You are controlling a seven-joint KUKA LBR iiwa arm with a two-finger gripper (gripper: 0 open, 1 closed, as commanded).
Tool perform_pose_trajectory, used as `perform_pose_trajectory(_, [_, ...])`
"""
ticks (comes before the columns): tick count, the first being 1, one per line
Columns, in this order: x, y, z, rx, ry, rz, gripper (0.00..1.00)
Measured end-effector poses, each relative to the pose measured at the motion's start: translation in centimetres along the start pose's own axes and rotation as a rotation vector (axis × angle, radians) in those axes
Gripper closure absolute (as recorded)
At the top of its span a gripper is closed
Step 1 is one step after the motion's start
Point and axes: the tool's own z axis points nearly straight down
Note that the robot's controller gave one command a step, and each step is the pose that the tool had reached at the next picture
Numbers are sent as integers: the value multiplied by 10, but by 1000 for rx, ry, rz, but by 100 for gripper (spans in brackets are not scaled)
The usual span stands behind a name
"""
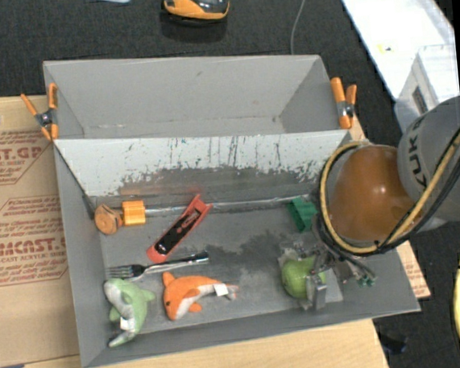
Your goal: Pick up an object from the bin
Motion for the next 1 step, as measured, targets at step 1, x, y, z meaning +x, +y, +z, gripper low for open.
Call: perform_pose_trajectory(1, [0,0,0,0,0,-1,100])
